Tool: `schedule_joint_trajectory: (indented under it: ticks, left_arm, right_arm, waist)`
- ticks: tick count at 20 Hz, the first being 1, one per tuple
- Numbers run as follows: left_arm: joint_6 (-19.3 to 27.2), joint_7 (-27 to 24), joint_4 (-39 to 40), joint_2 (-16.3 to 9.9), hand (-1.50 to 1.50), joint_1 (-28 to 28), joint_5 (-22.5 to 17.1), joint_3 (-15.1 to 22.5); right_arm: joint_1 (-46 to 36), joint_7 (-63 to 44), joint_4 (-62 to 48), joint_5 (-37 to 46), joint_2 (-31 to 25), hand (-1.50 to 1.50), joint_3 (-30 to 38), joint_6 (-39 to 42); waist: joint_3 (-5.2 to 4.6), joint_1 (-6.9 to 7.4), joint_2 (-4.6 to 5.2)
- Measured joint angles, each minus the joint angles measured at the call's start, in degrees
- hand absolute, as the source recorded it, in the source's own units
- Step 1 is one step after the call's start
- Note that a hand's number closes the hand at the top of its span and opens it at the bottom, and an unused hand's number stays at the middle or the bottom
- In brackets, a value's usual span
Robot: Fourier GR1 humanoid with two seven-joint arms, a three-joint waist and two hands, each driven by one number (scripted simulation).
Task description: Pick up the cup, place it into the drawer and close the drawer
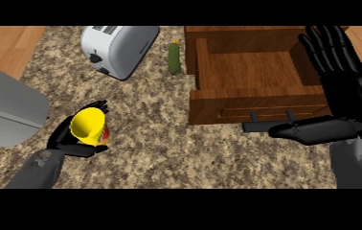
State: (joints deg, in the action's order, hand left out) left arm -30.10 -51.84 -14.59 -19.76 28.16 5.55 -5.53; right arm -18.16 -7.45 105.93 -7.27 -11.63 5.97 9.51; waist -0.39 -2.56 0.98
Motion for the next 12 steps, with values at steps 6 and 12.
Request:
schedule_joint_trajectory:
  ticks: [6,12]
  left_arm:
    - [3.8,-4.5,-3.2,1.0,1.50,-0.8,-0.2,0.0]
    - [11.0,-8.5,-4.2,2.9,1.50,-0.3,-3.0,-4.1]
  right_arm:
    - [0.6,0.2,-0.1,0.3,-0.3,-1.50,0.4,0.1]
    - [0.8,0.4,-0.5,-0.3,-0.7,-1.50,0.9,0.7]
  waist:
    - [-0.02,0.31,-0.02]
    - [0.03,0.71,-0.09]
